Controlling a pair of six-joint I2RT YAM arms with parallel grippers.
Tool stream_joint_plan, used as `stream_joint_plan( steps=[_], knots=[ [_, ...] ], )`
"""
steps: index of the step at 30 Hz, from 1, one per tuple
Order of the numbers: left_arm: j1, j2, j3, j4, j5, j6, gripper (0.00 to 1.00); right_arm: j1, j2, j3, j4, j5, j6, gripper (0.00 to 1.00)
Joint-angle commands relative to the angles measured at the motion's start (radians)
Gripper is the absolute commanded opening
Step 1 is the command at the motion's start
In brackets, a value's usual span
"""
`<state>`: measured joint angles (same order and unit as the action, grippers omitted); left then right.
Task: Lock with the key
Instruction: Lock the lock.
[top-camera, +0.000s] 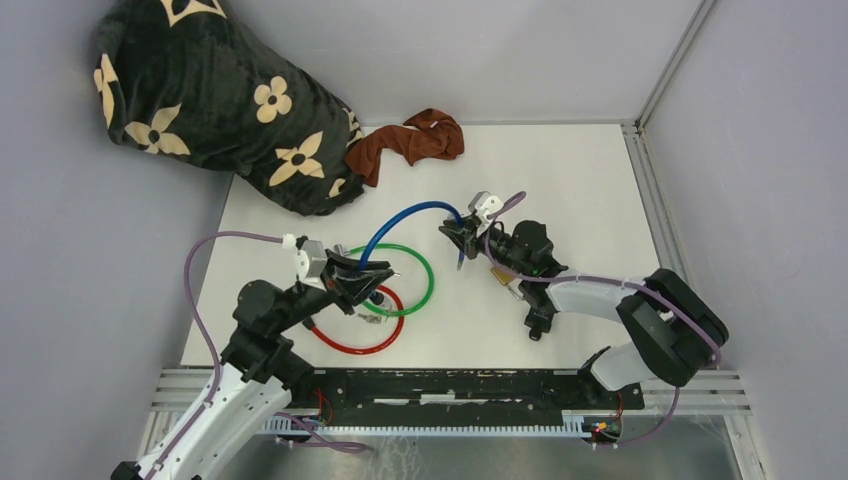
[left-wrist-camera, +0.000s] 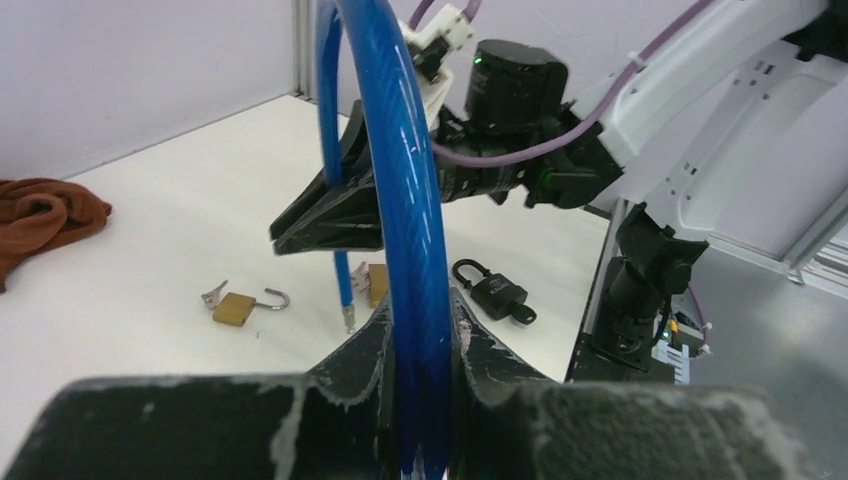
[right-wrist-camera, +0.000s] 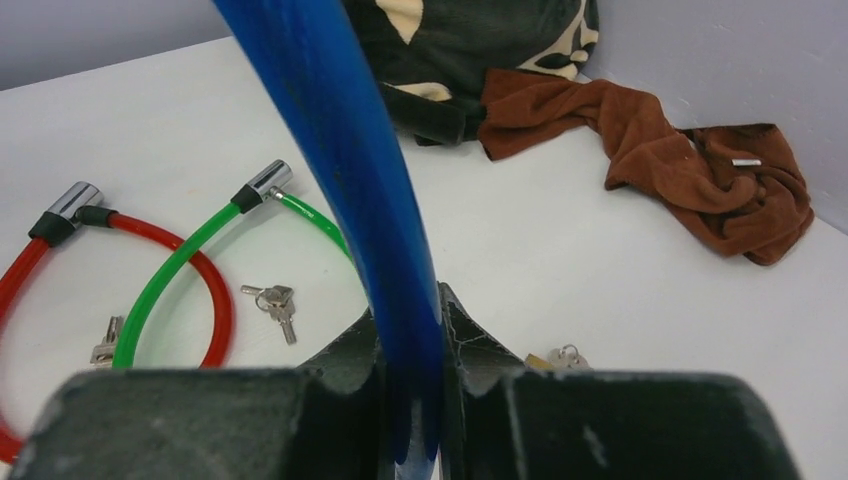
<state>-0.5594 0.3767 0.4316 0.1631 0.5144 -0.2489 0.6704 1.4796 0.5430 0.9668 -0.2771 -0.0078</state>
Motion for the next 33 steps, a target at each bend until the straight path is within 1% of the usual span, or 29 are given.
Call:
stream_joint_plan(
  steps=[1, 2, 3, 4, 5, 6, 7, 9, 12, 15, 19, 21, 23, 25, 29, 31, 33],
  knots=[
    [0.031, -0.027, -0.044, 0.041, -0.08, -0.023, 0.16, -0.02, -0.155, 0.067, -0.15, -0.009, 0.049, 0.0],
    [0.034, -0.027, -0.061, 0.017, -0.086, 0.011, 0.24, -0.021, -0.191, 0.082, -0.215, 0.002, 0.036, 0.0],
    [0.034, -0.027, -0.078, -0.011, -0.059, 0.073, 0.28, -0.022, -0.233, 0.108, -0.304, 0.007, 0.025, 0.0],
    [0.035, -0.028, -0.1, -0.032, -0.021, 0.151, 0.31, -0.024, -0.264, 0.135, -0.383, 0.009, 0.016, 0.0],
    [0.034, -0.028, -0.122, -0.058, -0.002, 0.225, 0.32, -0.023, -0.287, 0.169, -0.47, 0.011, 0.016, 0.0],
    [0.034, -0.025, -0.145, -0.065, -0.011, 0.292, 0.32, -0.024, -0.31, 0.191, -0.538, 0.015, 0.016, 0.0],
    [0.033, -0.015, -0.163, -0.066, -0.021, 0.34, 0.32, -0.023, -0.327, 0.21, -0.581, 0.018, 0.025, 0.0],
    [0.033, 0.015, -0.177, -0.034, -0.021, 0.379, 0.28, -0.023, -0.367, 0.21, -0.618, 0.021, 0.075, 0.0],
    [0.033, 0.076, -0.182, 0.024, -0.019, 0.368, 0.27, -0.024, -0.412, 0.212, -0.654, 0.02, 0.121, 0.0],
    [0.03, 0.127, -0.171, 0.041, -0.002, 0.368, 0.27, -0.023, -0.435, 0.244, -0.705, 0.041, 0.129, 0.0],
    [0.027, 0.183, -0.145, 0.054, 0.003, 0.373, 0.36, -0.022, -0.469, 0.279, -0.755, 0.053, 0.127, 0.0],
    [0.026, 0.212, -0.129, 0.067, 0.008, 0.353, 0.37, -0.022, -0.484, 0.299, -0.782, 0.058, 0.122, 0.0],
    [0.025, 0.242, -0.116, 0.069, 0.008, 0.344, 0.36, -0.022, -0.503, 0.315, -0.809, 0.078, 0.113, 0.0],
    [0.025, 0.263, -0.121, 0.067, -0.027, 0.335, 0.36, -0.022, -0.526, 0.33, -0.821, 0.091, 0.108, 0.0],
    [0.024, 0.294, -0.152, 0.113, -0.084, 0.279, 0.46, -0.022, -0.545, 0.35, -0.834, 0.09, 0.114, 0.0],
    [0.02, 0.301, -0.151, 0.135, -0.103, 0.255, 0.49, -0.02, -0.549, 0.33, -0.813, 0.079, 0.137, 0.0],
    [0.016, 0.307, -0.138, 0.153, -0.135, 0.198, 0.51, -0.019, -0.55, 0.304, -0.782, 0.069, 0.158, 0.0]
  ],
)
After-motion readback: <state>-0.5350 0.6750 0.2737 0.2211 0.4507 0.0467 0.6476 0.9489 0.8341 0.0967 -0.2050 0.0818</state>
